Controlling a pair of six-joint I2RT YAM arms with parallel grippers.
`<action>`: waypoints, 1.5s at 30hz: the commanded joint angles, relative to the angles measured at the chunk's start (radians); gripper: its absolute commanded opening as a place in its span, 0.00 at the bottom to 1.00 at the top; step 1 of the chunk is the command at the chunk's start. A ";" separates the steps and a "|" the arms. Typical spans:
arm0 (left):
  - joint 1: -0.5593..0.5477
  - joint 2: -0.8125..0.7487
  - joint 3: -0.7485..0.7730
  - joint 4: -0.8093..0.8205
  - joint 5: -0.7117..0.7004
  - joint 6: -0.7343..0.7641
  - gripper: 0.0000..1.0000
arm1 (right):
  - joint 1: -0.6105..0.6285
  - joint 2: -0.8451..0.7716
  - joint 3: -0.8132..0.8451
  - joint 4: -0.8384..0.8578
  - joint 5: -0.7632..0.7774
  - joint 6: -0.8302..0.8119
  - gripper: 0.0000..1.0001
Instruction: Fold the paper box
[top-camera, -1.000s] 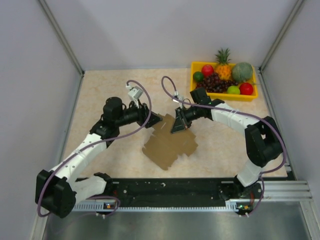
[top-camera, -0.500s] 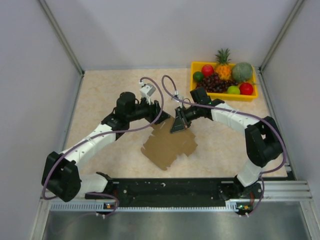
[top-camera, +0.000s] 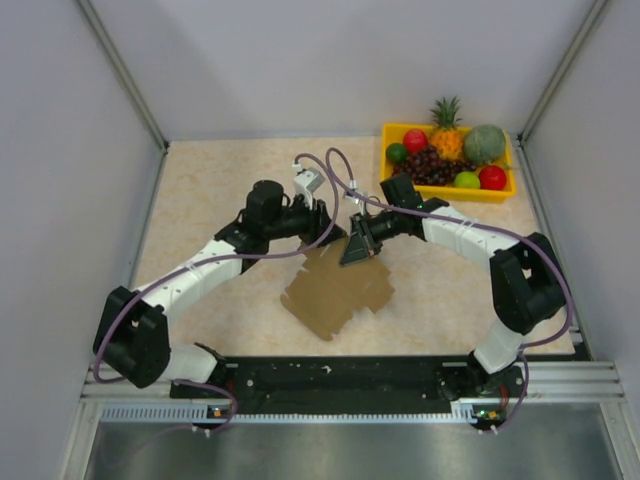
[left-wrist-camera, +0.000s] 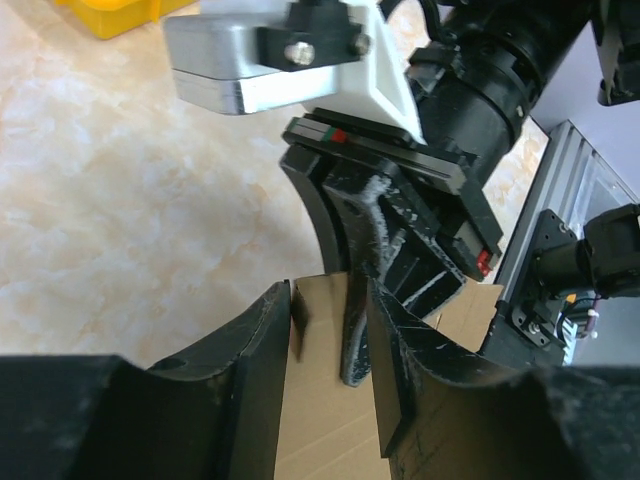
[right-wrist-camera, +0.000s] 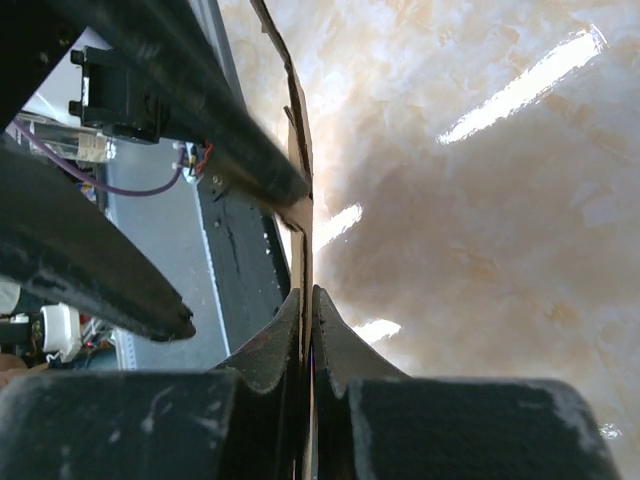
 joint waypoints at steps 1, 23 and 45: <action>-0.036 -0.044 -0.003 0.040 0.018 -0.016 0.40 | -0.003 -0.041 0.003 0.069 0.000 0.032 0.00; -0.011 -0.332 -0.200 -0.061 -0.195 -0.100 0.62 | 0.008 -0.086 -0.025 0.076 0.080 0.055 0.00; 0.112 -0.253 -0.295 -0.022 0.130 -0.177 0.59 | -0.007 -0.083 -0.023 0.087 -0.040 0.055 0.00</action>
